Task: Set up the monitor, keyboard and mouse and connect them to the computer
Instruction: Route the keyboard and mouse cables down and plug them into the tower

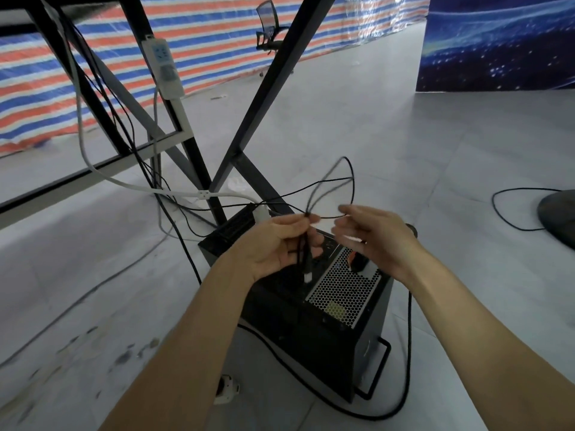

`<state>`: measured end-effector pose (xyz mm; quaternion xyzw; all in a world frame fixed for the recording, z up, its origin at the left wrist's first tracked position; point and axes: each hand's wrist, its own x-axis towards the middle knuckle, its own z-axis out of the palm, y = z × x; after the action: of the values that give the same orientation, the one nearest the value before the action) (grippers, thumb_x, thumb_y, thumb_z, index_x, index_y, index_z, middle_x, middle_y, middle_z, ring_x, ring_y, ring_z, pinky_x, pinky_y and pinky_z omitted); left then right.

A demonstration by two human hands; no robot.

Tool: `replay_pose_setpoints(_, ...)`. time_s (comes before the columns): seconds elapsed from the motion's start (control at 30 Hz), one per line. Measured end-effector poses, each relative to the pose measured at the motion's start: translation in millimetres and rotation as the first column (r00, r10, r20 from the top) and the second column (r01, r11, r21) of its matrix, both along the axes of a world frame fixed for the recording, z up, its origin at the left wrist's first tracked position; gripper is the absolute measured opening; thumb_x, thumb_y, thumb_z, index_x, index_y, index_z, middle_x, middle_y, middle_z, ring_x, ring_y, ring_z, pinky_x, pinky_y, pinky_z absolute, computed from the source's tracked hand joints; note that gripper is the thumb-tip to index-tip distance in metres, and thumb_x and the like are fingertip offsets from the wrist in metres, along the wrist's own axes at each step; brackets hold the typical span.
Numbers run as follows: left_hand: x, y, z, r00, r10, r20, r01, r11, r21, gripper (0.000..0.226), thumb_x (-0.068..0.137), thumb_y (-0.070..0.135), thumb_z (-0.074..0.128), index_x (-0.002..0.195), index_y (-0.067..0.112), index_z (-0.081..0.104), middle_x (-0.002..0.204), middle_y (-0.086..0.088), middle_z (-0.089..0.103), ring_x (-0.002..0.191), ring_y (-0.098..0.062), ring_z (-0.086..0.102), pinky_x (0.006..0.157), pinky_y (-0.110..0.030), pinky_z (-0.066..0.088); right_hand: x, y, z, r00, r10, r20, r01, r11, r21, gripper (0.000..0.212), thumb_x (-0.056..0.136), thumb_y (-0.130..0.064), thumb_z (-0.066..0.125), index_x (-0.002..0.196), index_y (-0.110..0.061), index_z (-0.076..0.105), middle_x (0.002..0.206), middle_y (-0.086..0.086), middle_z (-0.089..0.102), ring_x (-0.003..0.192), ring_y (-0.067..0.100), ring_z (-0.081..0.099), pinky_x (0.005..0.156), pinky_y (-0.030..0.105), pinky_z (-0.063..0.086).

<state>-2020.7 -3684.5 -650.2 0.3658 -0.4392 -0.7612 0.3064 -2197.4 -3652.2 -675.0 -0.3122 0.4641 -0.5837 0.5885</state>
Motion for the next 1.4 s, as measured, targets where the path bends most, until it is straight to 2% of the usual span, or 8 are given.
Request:
replay_pose_setpoints(0.23, -1.9, -13.4, 4.2, 0.854, 0.365, -0.371, -0.376, 0.925, 0.044, 0.022, 0.098, 0.004, 0.041, 0.090, 0.006, 0.062, 0.065, -0.003, 0.065, 0.070, -0.013, 0.069, 0.079, -0.035, 0.057, 24.5, 15.1, -10.9, 0.726, 0.527, -0.442, -0.528, 0.839, 0.132, 0.038, 0.093, -0.017, 0.055, 0.131, -0.023, 0.049, 0.119, -0.006, 0.065, 0.115, 0.006, 0.056, 0.101, 0.030, 0.044)
replay_pose_setpoints(0.4, 2.1, -15.2, 9.5, 0.761, 0.454, -0.463, -0.493, 0.869, 0.040, 0.022, 0.097, 0.004, 0.042, 0.090, 0.008, 0.062, 0.069, -0.001, 0.066, 0.076, -0.014, 0.070, 0.092, -0.036, 0.051, 42.2, 20.2, -17.0, 0.566, 0.598, -0.568, -0.662, 0.740, 0.120, 0.020, 0.096, -0.014, 0.049, 0.112, -0.019, 0.060, 0.099, 0.003, 0.069, 0.097, 0.007, 0.063, 0.096, 0.023, 0.046)
replay_pose_setpoints(0.6, 31.0, -24.5, 3.9, 0.604, 0.685, -0.407, -0.731, 0.680, 0.059, 0.011, 0.093, 0.008, 0.053, 0.094, 0.010, 0.063, 0.078, -0.001, 0.066, 0.080, -0.013, 0.069, 0.085, -0.032, 0.054, 23.3, 13.2, -12.5, 0.803, 0.472, -0.363, -0.505, 0.863, 0.003, 0.018, 0.095, -0.003, 0.046, 0.089, -0.008, 0.063, 0.063, 0.003, 0.048, 0.060, 0.016, 0.057, 0.071, 0.030, 0.051)
replay_pose_setpoints(0.77, 50.3, -32.4, -6.6, 0.535, 0.813, -0.230, -0.838, 0.545, -0.022, 0.008, 0.092, 0.016, 0.059, 0.092, 0.014, 0.066, 0.077, 0.002, 0.064, 0.079, -0.013, 0.064, 0.075, -0.026, 0.053, 7.4, 11.3, -9.2, 0.857, 0.401, -0.325, -0.425, 0.905, -0.003, 0.016, 0.095, -0.004, 0.046, 0.090, -0.009, 0.061, 0.061, 0.005, 0.044, 0.055, 0.016, 0.052, 0.065, 0.030, 0.053)
replay_pose_setpoints(0.87, 50.3, -34.7, -14.3, 0.586, 0.805, -0.091, -0.810, 0.583, -0.068, 0.008, 0.089, 0.015, 0.063, 0.095, 0.012, 0.068, 0.074, -0.001, 0.057, 0.068, -0.012, 0.055, 0.065, -0.023, 0.053, 7.7, 10.2, -9.4, 0.904, 0.297, -0.309, -0.330, 0.942, -0.061, 0.018, 0.099, -0.011, 0.042, 0.093, -0.012, 0.059, 0.058, 0.002, 0.040, 0.047, 0.013, 0.046, 0.056, 0.028, 0.054)
replay_pose_setpoints(1.0, 41.2, -33.1, -24.3, 0.686, 0.725, 0.054, -0.719, 0.688, -0.101, 0.018, 0.087, 0.011, 0.063, 0.105, 0.008, 0.066, 0.076, -0.003, 0.058, 0.060, -0.011, 0.053, 0.058, -0.022, 0.053, 10.1, 0.0, -11.1, 0.940, 0.075, -0.332, -0.117, 0.987, -0.107, 0.022, 0.101, -0.017, 0.038, 0.093, -0.013, 0.059, 0.044, -0.007, 0.032, 0.035, 0.006, 0.023, 0.035, 0.015, 0.021)
replay_pose_setpoints(1.17, -3.9, -40.6, -17.1, 0.823, 0.535, 0.193, -0.516, 0.845, -0.140, 0.004, 0.085, 0.010, 0.066, 0.089, 0.009, 0.065, 0.071, -0.004, 0.061, 0.068, -0.014, 0.061, 0.056, -0.024, 0.053, 0.3, -14.1, -0.3, 0.979, -0.186, 0.084, 0.184, 0.983, 0.025, 0.027, 0.100, -0.016, 0.037, 0.078, -0.007, 0.051, 0.042, -0.008, 0.028, 0.032, 0.004, 0.021, 0.031, 0.015, 0.018)
replay_pose_setpoints(1.4, -51.8, -98.3, 37.7, 0.800, 0.597, -0.059, -0.594, 0.773, -0.224, 0.004, 0.091, 0.009, 0.060, 0.091, 0.008, 0.063, 0.078, -0.003, 0.063, 0.069, -0.011, 0.064, 0.056, -0.019, 0.054, -18.5, -37.3, 45.9, 0.935, -0.325, 0.141, 0.339, 0.937, -0.089, 0.028, 0.095, -0.002, 0.032, 0.083, -0.005, 0.057, 0.058, 0.000, 0.034, 0.047, 0.011, 0.031, 0.045, 0.022, 0.032)
